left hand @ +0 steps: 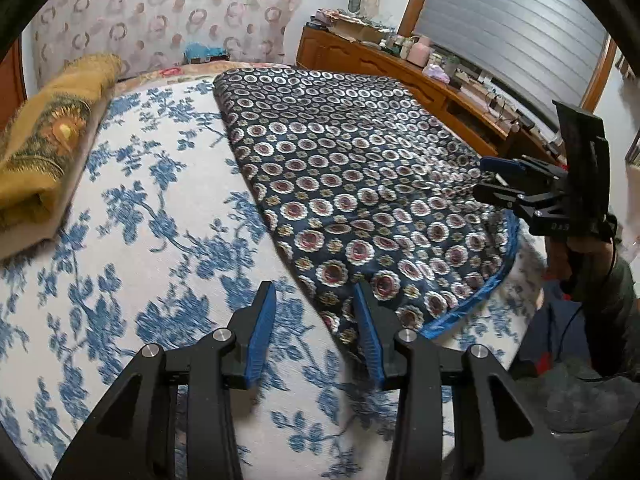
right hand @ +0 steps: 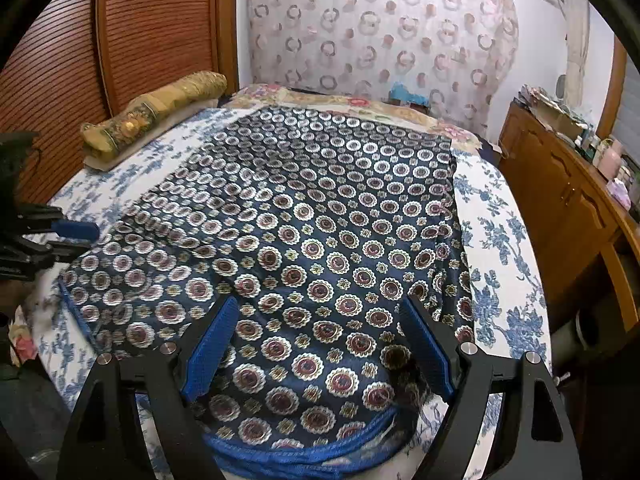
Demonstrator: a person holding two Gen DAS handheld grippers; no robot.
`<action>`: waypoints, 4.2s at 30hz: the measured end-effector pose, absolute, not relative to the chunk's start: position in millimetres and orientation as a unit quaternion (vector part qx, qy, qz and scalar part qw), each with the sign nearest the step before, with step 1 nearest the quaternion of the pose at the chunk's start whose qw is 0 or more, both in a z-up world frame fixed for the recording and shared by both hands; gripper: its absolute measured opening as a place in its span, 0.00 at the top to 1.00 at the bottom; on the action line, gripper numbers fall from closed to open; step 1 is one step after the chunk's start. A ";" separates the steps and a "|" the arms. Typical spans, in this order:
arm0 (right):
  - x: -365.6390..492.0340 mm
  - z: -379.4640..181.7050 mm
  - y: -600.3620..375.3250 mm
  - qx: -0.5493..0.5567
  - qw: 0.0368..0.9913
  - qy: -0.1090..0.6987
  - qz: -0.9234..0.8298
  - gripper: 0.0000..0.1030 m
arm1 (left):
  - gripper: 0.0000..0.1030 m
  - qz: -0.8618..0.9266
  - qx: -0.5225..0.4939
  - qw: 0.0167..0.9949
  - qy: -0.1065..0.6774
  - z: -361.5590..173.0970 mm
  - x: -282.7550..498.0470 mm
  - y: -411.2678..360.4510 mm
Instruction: Fold small clothes
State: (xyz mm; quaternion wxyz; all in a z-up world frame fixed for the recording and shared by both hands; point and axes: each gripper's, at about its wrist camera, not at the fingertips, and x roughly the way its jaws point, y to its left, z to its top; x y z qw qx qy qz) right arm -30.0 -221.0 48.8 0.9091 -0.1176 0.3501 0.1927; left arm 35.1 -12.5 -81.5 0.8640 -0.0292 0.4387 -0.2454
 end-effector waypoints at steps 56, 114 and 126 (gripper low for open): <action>75.2 110.5 -204.0 -0.179 0.902 0.306 0.247 0.97 | 0.99 -0.185 -0.032 0.922 0.340 0.1 192.6 -25.8; 226.0 49.6 -245.1 -0.039 0.890 0.414 0.187 0.30 | 0.44 -0.156 -0.023 0.887 0.434 -78.8 300.5 -30.0; 210.0 51.5 -235.3 -0.077 0.886 0.393 0.233 0.86 | 0.94 -0.204 -0.044 0.884 0.419 -59.7 282.5 -32.6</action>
